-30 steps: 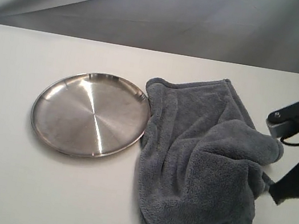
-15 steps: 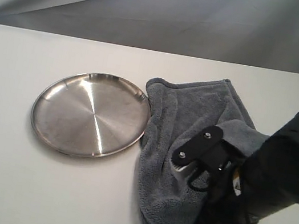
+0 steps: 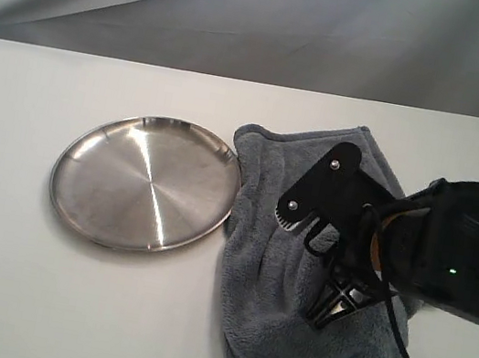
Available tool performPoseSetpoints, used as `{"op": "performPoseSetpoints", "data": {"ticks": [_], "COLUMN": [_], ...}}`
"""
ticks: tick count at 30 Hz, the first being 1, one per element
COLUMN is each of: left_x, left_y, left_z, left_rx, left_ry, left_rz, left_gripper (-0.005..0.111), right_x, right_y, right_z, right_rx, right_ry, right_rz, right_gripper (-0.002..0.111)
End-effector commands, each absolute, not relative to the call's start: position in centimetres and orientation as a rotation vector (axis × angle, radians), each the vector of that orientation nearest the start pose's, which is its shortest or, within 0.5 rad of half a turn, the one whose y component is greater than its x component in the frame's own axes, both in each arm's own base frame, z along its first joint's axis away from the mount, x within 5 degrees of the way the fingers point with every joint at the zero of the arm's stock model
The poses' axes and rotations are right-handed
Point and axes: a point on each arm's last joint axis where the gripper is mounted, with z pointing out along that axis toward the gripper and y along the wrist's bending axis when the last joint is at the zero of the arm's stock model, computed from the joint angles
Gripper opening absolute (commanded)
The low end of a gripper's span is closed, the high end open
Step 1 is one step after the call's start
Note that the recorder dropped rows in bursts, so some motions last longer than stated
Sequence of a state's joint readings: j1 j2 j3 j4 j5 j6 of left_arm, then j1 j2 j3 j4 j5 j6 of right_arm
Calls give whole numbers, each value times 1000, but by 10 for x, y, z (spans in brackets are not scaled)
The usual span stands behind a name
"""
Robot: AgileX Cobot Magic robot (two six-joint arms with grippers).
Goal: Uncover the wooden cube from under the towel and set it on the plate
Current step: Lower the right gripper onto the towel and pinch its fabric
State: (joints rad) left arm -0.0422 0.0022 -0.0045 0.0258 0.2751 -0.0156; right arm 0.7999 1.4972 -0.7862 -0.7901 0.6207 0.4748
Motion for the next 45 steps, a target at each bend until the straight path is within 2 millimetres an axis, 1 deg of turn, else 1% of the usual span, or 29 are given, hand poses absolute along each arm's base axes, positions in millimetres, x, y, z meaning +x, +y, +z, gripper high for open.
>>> {"op": "performPoseSetpoints", "data": {"ticks": [1,2,3,6,8,10,11,17,20,25,28,32,34,36,41,43,45], "left_x": [55,55,55,55,55,55,55,55,55,55,55,55,55,55,55,55,55], "left_y": [-2,-2,-2,-2,-2,-2,-2,-2,-2,-2,-2,-2,-2,-2,-2,-2,-2], "left_z": [189,189,189,189,189,189,189,189,189,189,189,189,189,189,189,189,189], "left_rx": [31,31,31,31,31,31,31,31,31,31,31,31,31,31,31,31,31], "left_ry": [1749,1749,1749,1749,1749,1749,1749,1749,1749,1749,1749,1749,1749,1749,1749,1749,1749], "left_rz": [-22,-22,-22,-22,-22,-22,-22,-22,-22,-22,-22,-22,-22,-22,-22,-22,-22], "left_gripper": [0,0,0,0,0,0,0,0,0,0,0,0,0,0,0,0,0], "right_x": [219,221,222,223,221,217,215,196,189,186,184,185,186,187,191,192,192], "right_y": [170,171,173,177,180,182,183,196,200,193,189,190,191,192,195,196,196], "right_z": [208,209,210,211,210,208,207,201,200,198,197,196,192,185,160,154,151], "right_rx": [-1089,-1086,-1092,-1054,-1003,-929,-922,-1137,-1202,-1241,-1244,-1248,-1258,-1274,-1352,-1368,-1375], "right_ry": [2245,2225,2198,2177,2212,2286,2306,2318,2320,2369,2401,2399,2403,2422,2463,2474,2481], "right_rz": [-348,-335,-325,-259,-197,-123,-102,-38,-33,-135,-177,-177,-186,-200,-280,-297,-303], "right_gripper": [95,103,105,105,105,105,105,105,103,94,84,69,65,63,62,58,47]}}
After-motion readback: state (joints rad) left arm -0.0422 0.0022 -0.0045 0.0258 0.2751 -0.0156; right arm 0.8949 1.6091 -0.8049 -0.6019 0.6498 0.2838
